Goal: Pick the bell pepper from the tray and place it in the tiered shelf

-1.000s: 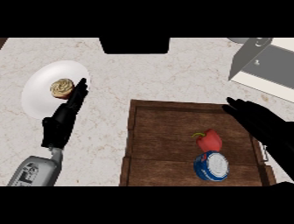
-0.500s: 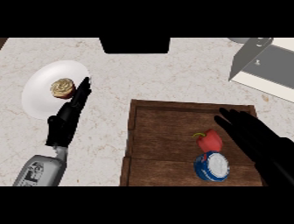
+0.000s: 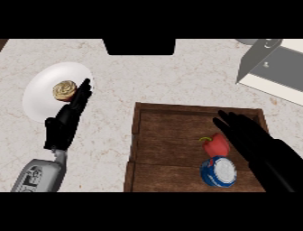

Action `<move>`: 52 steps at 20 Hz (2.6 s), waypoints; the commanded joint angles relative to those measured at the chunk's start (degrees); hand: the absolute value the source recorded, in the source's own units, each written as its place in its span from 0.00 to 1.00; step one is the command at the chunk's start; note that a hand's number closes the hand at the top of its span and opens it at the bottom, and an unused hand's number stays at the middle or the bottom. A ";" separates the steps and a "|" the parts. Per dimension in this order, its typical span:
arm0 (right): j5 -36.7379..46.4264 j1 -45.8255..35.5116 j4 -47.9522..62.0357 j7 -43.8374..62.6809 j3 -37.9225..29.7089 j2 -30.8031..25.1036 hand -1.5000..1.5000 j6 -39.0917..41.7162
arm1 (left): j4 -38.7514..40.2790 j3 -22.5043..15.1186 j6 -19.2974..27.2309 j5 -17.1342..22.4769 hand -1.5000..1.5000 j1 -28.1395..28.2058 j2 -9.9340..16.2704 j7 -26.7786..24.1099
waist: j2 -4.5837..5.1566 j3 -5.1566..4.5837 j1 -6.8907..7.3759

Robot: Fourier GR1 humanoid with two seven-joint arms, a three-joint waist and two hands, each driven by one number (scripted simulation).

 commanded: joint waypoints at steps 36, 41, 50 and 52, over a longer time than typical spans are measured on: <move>24.33 -0.32 23.04 -13.81 -3.87 16.69 0.00 -0.68 | -9.49 3.39 -4.26 -6.55 0.50 4.63 -5.05 4.42 | -0.04 0.02 0.24; 23.76 0.75 25.56 -19.69 -6.13 15.67 0.00 -2.63 | -6.57 6.10 -7.07 -5.02 0.50 2.41 -3.51 4.04 | 0.00 0.02 0.10; 28.10 -0.04 32.09 -24.28 -6.24 13.37 1.00 -3.65 | -0.31 7.01 -6.09 -5.96 0.50 1.62 -5.17 -1.79 | 0.05 0.01 0.10; 30.25 1.93 29.32 -23.98 -4.13 14.32 1.00 -4.88 | -7.61 4.66 -5.67 -7.64 0.50 4.57 -5.41 2.53 | -0.04 0.02 0.16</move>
